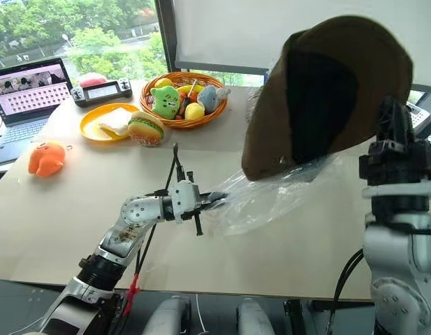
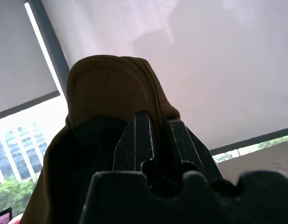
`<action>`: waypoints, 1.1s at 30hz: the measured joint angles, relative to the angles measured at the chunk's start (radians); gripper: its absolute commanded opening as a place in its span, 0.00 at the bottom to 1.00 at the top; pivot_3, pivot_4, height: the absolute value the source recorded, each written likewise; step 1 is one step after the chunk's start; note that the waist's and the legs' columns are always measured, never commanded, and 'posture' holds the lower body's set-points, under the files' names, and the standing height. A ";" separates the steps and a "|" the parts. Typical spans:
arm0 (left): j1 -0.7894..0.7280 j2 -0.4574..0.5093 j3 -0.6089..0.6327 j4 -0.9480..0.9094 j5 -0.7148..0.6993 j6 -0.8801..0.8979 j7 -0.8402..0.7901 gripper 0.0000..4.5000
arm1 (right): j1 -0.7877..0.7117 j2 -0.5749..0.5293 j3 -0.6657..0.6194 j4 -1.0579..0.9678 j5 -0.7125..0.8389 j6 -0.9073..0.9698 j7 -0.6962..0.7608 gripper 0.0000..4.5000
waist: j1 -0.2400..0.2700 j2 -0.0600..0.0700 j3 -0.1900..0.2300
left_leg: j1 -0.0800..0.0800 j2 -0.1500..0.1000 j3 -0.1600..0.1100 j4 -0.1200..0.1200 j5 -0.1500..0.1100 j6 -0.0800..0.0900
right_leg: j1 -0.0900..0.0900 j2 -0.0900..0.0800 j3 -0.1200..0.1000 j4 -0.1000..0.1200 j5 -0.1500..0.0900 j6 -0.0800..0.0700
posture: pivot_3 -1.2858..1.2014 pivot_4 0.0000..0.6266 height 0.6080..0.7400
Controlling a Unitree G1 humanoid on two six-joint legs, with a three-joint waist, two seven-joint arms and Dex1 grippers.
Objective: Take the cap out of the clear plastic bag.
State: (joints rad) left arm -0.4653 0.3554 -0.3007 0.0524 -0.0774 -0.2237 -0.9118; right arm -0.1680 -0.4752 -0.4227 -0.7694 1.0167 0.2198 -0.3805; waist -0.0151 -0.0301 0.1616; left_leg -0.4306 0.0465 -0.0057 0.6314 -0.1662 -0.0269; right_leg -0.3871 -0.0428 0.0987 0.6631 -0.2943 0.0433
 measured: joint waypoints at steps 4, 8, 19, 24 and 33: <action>-0.040 0.014 -0.004 0.083 0.079 -0.153 0.025 0.00 | -0.063 0.135 -0.092 0.098 0.069 -0.065 -0.106 0.00 | 0.003 0.000 0.000 | -0.001 0.000 0.000 0.000 0.000 0.000 | 0.000 -0.001 0.000 -0.001 0.000 0.000 | 0.52 0.24 1.00; -0.039 0.022 -0.005 0.134 0.100 -0.208 0.027 0.00 | -0.062 0.181 -0.155 0.156 0.062 -0.097 -0.157 0.00 | -0.002 0.001 0.000 | -0.001 0.000 0.001 -0.001 0.000 0.000 | -0.001 -0.001 0.001 0.000 0.000 0.000 | 0.52 0.24 1.00; -0.127 0.072 -0.003 0.275 0.401 -0.637 0.265 0.00 | 0.090 -0.398 0.269 0.112 -0.910 -0.062 0.152 0.00 | -0.011 0.010 0.000 | 0.004 0.000 0.003 -0.003 0.001 0.001 | -0.001 0.000 0.002 0.000 -0.003 0.006 | 0.52 0.24 1.00; -0.283 0.184 0.042 0.449 0.753 -0.925 0.615 0.00 | 0.157 -0.440 0.380 0.179 -1.234 -0.189 0.249 0.00 | 0.001 0.007 0.001 | 0.000 -0.003 0.003 -0.002 0.001 0.001 | -0.001 -0.003 0.003 -0.003 -0.002 0.007 | 0.52 0.24 1.00; -0.426 0.298 -0.212 0.712 1.273 -0.942 1.153 0.00 | 0.310 -0.428 0.384 0.358 -1.342 -0.470 0.410 0.00 | 0.009 0.003 0.003 | -0.001 -0.005 0.004 -0.002 0.001 0.001 | 0.000 -0.005 0.002 -0.007 0.000 0.011 | 0.52 0.24 1.00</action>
State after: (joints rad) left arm -0.8915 0.6531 -0.5128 0.7646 1.1958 -1.1654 0.2411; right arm 0.1422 -0.9034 -0.0388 -0.4113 -0.3253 -0.2506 0.0291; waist -0.0060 -0.0268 0.1649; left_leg -0.4317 0.0420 -0.0018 0.6291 -0.1656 -0.0259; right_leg -0.3875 -0.0476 0.1007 0.6566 -0.2942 0.0538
